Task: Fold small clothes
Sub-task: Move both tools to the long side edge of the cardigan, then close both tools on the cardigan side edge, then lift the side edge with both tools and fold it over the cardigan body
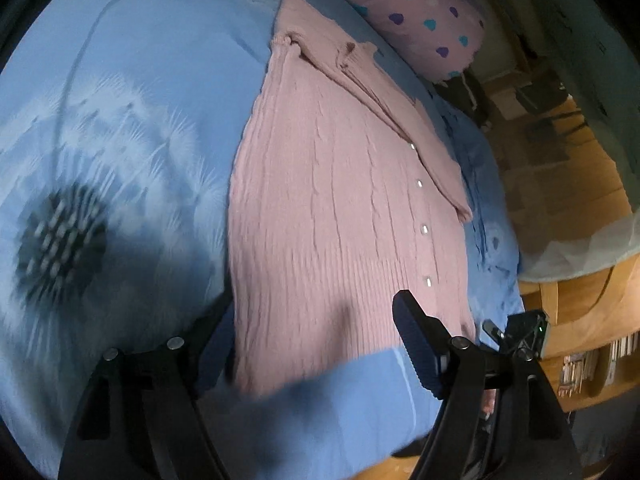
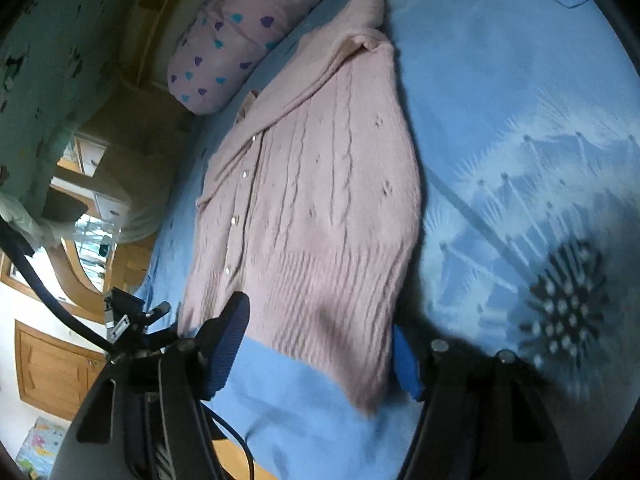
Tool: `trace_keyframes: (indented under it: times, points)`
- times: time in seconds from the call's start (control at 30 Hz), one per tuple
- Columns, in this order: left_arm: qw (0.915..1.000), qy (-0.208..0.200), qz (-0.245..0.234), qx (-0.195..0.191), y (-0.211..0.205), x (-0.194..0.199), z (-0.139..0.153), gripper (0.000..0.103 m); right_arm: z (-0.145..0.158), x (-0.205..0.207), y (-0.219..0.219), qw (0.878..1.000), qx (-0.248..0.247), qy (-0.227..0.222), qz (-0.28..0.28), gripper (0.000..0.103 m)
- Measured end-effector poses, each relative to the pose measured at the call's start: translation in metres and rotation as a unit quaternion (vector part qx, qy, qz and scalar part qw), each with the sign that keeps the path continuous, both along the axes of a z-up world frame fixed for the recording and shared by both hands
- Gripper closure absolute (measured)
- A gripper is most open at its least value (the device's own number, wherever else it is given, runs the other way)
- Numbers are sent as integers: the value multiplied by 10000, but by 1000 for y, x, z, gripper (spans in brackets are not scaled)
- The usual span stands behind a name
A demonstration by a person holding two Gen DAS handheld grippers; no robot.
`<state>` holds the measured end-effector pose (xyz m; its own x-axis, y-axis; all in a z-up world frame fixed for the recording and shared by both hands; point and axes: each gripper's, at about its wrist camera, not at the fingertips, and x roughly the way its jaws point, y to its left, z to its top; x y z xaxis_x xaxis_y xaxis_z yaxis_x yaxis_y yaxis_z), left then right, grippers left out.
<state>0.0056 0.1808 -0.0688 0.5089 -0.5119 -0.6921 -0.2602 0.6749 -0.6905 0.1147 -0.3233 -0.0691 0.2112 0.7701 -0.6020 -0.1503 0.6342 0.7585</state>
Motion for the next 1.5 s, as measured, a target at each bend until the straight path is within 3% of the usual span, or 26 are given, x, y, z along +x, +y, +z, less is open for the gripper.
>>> trace_keyframes:
  times: [0.13,0.27,0.37,0.4,0.47,0.5,0.53,0.57,0.6,0.63,0.77,0.9,1.03,1.27,1.5]
  points:
    - [9998,-43,-18,167,-4,0,1,32,1,-4,3,9999,-111,-34,114,33]
    - [10000,-69,-53,3,-8,-23,3,32,4,-17,0,9999,35,-19,127,34]
    - [10000,-58,-8,-20,-6,-17,0,33,0,-14,0,9999,58,48,119,34]
    - [10000,-66,21,-33,-5,-15,0,33,-1,-12,1,9999,66,64,89,38]
    - [10000,-32,-19,57,-7,-8,-1,36,-3,-11,3,9999,-127,43,67,56]
    - [9998,-37,-61,180,-9,-6,1,39,-5,-9,4,9996,-277,19,57,70]
    - [9994,-24,-82,338,-12,-5,2,49,-7,-8,5,9991,-424,-20,20,84]
    - [9987,40,-88,510,-13,-5,2,65,-9,-9,2,9988,-497,-27,-39,89]
    - [9979,87,-60,632,-13,-5,1,77,-10,-9,0,9986,-508,28,-125,92]
    - [9977,149,-42,658,-12,-6,0,98,-11,-9,-2,9988,-463,51,-157,92]
    - [9996,176,88,195,2,-16,-4,101,-3,-14,-9,9988,-422,73,-256,97]
    - [9997,-133,-74,214,6,-24,19,101,31,-27,-5,9958,-638,-649,-61,98]
    - [9983,-582,-5,57,19,-38,45,101,62,-43,-17,9938,-290,-1069,-132,98]
    - [9982,-590,-43,-118,27,-56,48,101,77,-66,-51,9932,-107,-1103,-361,98]
    - [9979,-558,-325,-106,12,-97,44,101,76,-91,-57,9938,-345,-1029,-231,97]
